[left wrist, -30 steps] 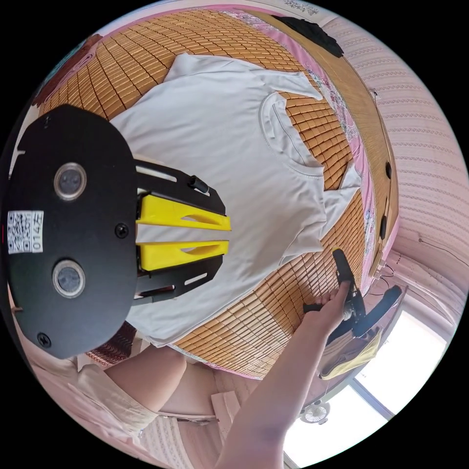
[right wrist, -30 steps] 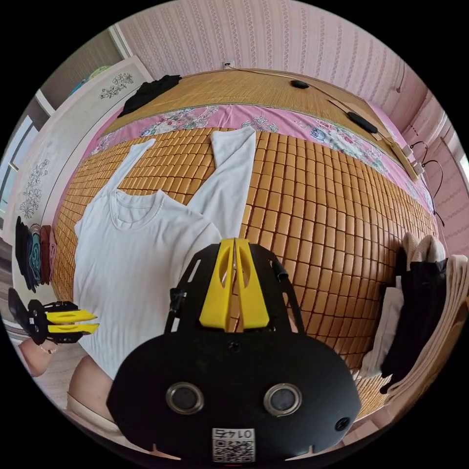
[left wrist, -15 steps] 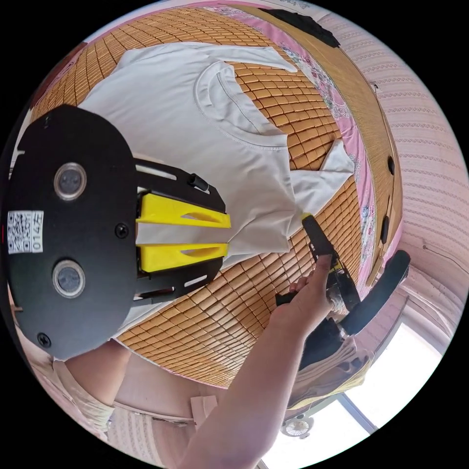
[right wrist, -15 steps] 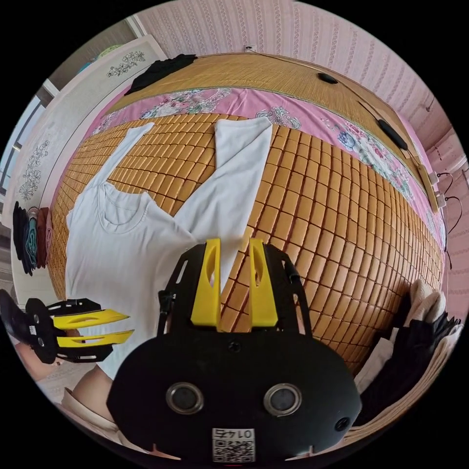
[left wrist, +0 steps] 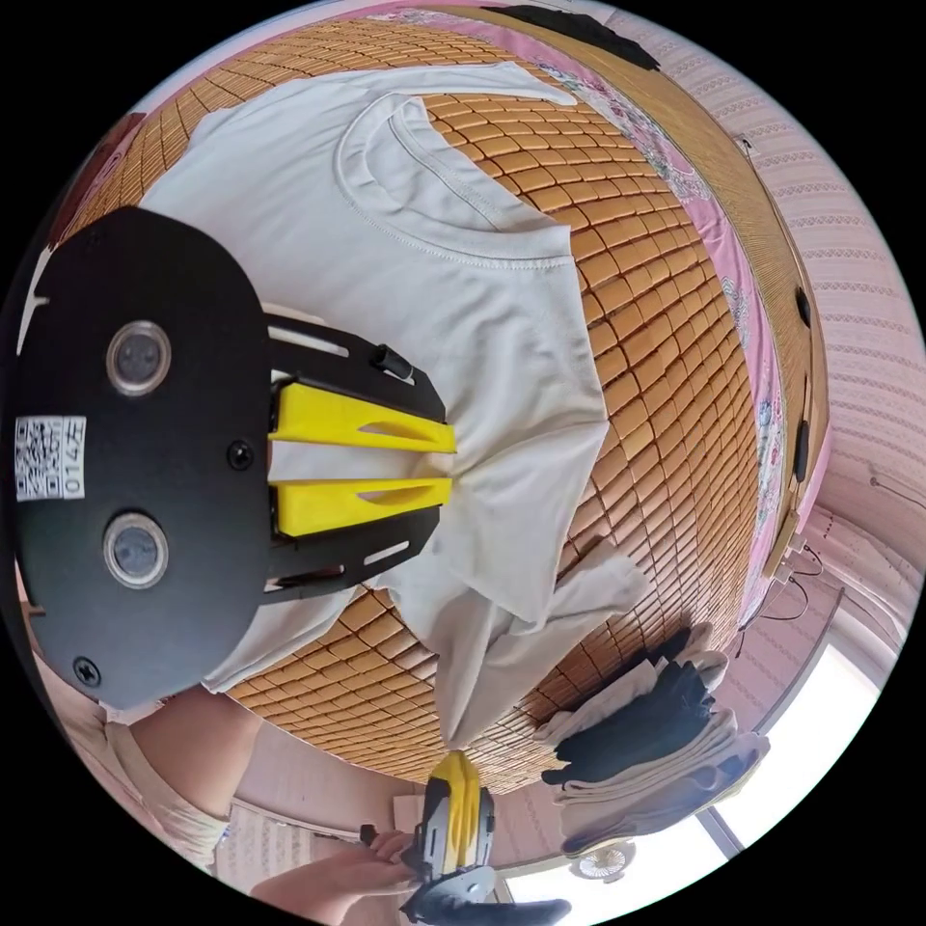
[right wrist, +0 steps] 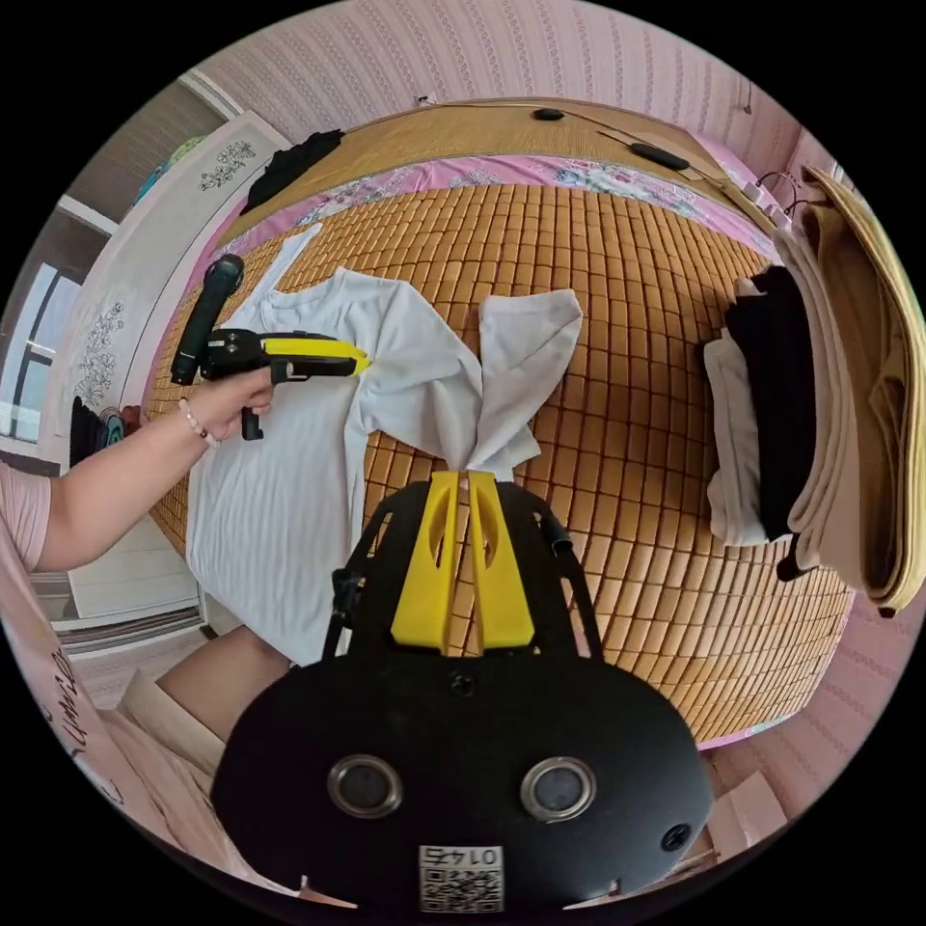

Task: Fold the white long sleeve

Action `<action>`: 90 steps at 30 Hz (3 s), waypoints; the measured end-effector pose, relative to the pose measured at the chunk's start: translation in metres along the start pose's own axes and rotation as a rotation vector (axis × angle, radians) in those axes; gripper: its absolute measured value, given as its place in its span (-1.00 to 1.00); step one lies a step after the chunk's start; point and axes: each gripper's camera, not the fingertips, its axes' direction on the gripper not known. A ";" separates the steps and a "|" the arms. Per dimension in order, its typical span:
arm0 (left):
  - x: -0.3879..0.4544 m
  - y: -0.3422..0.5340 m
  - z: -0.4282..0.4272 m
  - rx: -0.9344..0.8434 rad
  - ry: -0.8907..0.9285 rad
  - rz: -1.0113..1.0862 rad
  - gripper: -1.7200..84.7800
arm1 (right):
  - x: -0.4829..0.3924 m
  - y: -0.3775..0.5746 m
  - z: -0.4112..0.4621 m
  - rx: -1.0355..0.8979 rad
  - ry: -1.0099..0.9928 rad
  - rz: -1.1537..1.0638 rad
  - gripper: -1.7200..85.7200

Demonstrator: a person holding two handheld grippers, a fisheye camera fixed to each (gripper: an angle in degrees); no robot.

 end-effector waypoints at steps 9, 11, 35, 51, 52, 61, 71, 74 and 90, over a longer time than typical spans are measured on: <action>0.035 -0.044 -0.032 0.062 -0.009 0.075 -0.83 | 0.047 -0.046 0.019 0.135 0.144 0.163 -0.73; 0.045 -0.055 -0.025 0.036 -0.008 0.092 -0.83 | 0.056 -0.056 0.033 0.123 0.128 0.221 -0.74; 0.099 -0.093 -0.038 0.024 -0.124 0.193 -0.90 | 0.086 0.109 -0.027 -0.108 0.320 0.395 -0.87; 0.090 -0.130 -0.024 -0.052 -0.085 0.120 -0.97 | 0.093 0.141 0.030 -0.100 0.289 0.608 -0.92; 0.091 -0.132 -0.025 -0.036 -0.093 0.125 -0.98 | 0.093 0.141 0.031 -0.110 0.294 0.594 -0.92; 0.079 -0.152 -0.015 -0.016 -0.063 0.071 -0.98 | 0.117 0.127 0.013 -0.037 0.312 0.579 -0.95; 0.113 -0.112 -0.039 -0.064 -0.009 0.231 -0.94 | 0.088 0.125 0.023 -0.049 0.215 0.510 -0.97; 0.131 -0.098 -0.023 -0.134 0.024 0.287 -0.92 | 0.080 0.119 0.039 -0.101 0.241 0.467 -0.98; 0.124 -0.061 0.033 -0.323 -0.036 0.405 -0.86 | 0.079 0.097 0.045 -0.131 0.336 0.455 -0.98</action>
